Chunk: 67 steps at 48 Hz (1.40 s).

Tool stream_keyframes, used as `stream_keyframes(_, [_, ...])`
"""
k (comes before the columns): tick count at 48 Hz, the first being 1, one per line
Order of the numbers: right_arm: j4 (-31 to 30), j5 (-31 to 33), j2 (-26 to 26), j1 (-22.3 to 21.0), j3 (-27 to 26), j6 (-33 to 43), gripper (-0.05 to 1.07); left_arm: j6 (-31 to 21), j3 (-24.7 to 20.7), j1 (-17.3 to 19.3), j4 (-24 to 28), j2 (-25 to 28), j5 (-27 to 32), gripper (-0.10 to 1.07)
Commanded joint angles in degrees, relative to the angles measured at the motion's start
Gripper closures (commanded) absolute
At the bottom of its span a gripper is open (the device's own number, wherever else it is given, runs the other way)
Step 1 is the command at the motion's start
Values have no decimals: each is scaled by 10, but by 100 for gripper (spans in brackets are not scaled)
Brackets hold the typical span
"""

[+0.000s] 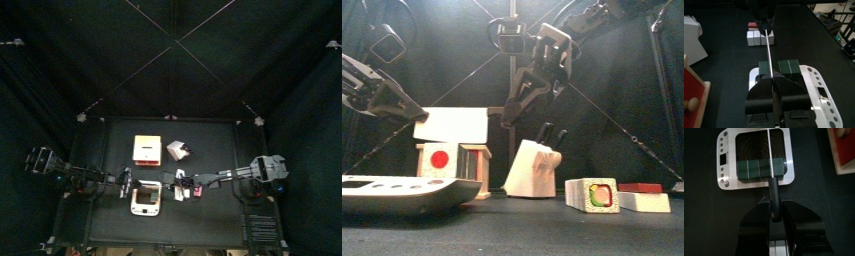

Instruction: Cut sushi roll

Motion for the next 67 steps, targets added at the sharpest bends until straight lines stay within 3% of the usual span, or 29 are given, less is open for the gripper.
stream_keyframes(1, [2, 4, -11, 2, -3, -2, 52, 0, 2, -4, 1, 7, 2, 72])
stream_keyframes(67, [3, 7, 6, 5, -4, -1, 52, -1, 3, -6, -3, 23, 15, 72])
